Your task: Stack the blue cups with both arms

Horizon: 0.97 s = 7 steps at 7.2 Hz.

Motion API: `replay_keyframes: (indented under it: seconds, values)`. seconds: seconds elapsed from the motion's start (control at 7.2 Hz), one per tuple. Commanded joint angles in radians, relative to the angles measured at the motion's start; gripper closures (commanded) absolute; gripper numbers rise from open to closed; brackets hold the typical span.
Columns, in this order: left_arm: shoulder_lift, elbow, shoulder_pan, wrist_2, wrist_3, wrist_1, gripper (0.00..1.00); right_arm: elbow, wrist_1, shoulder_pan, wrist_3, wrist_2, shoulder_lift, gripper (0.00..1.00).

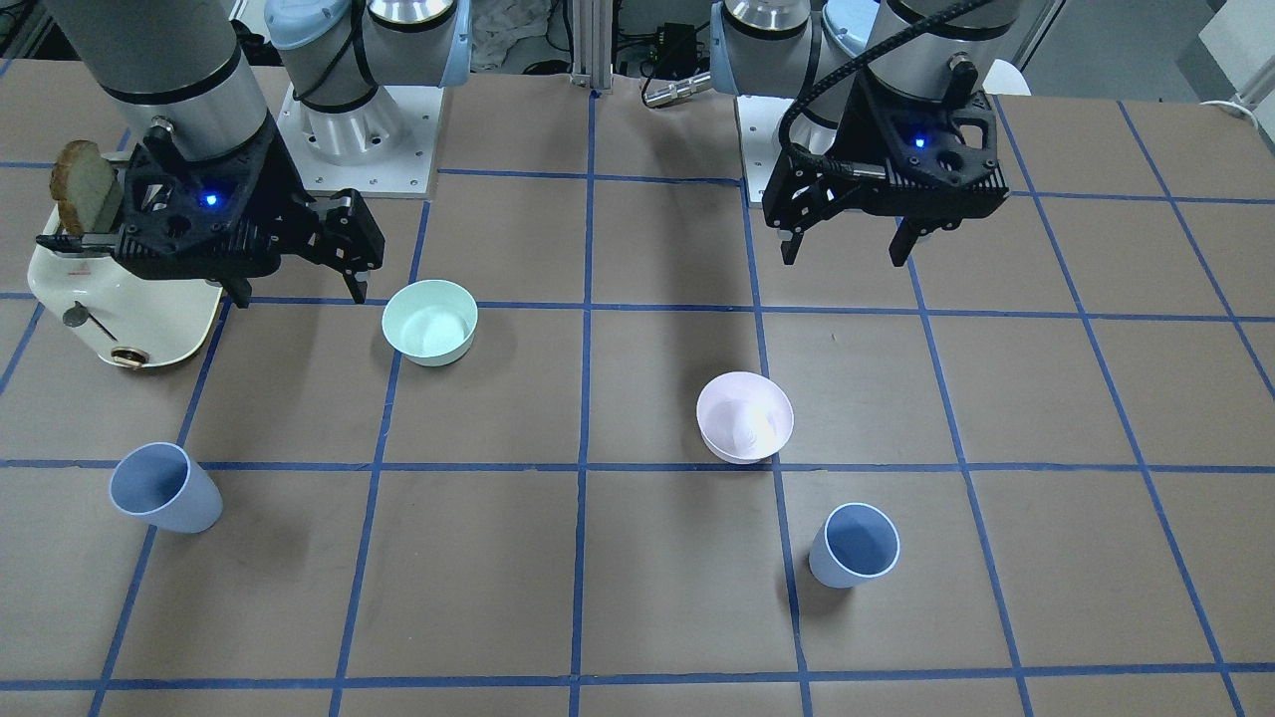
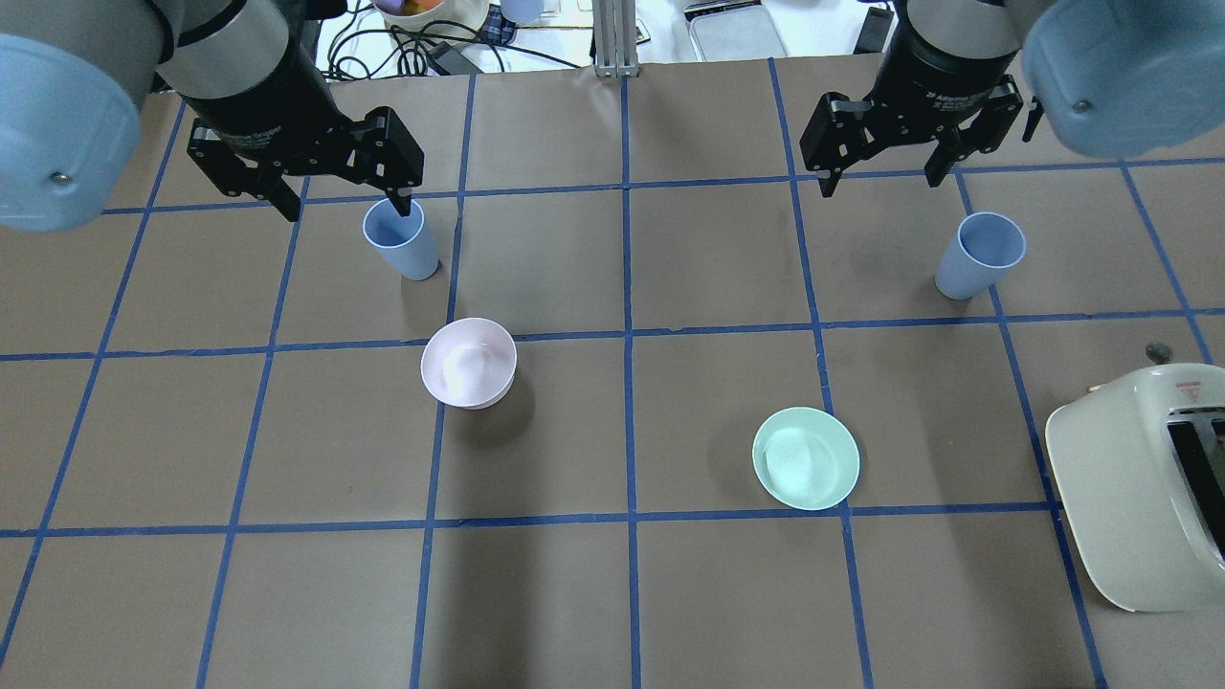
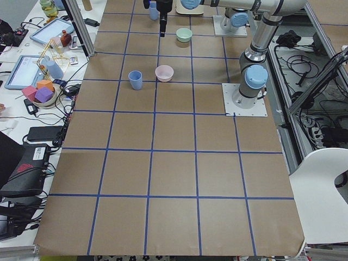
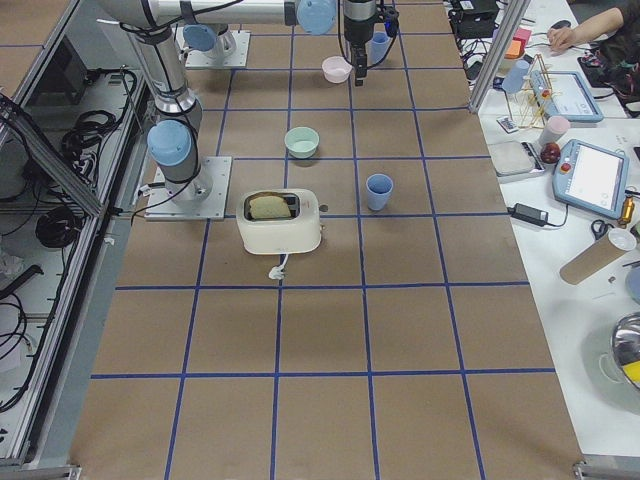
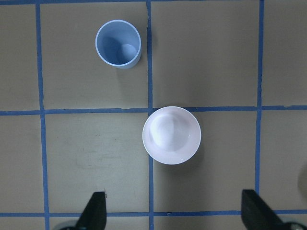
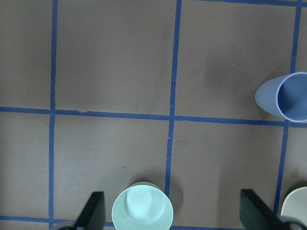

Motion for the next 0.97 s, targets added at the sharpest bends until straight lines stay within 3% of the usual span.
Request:
replay_keyframes:
  seconds: [0.0, 0.28, 0.56, 0.83]
  values:
    - [0.0, 0.001, 0.003, -0.001, 0.0, 0.0, 0.0, 0.002, -0.002, -0.002, 0.001, -0.002, 0.0, 0.0]
    - [-0.043, 0.046, 0.012, 0.001, 0.0, -0.018, 0.0, 0.002, -0.002, -0.002, 0.001, -0.001, 0.0, 0.0]
    - [-0.199, 0.114, 0.014, -0.002, 0.011, 0.012, 0.0, 0.002, -0.002, -0.005, 0.001, 0.002, 0.002, 0.0]
    - [-0.426, 0.236, 0.026, 0.007, 0.028, 0.116, 0.0, 0.01, -0.015, -0.05, -0.025, -0.007, 0.021, 0.0]
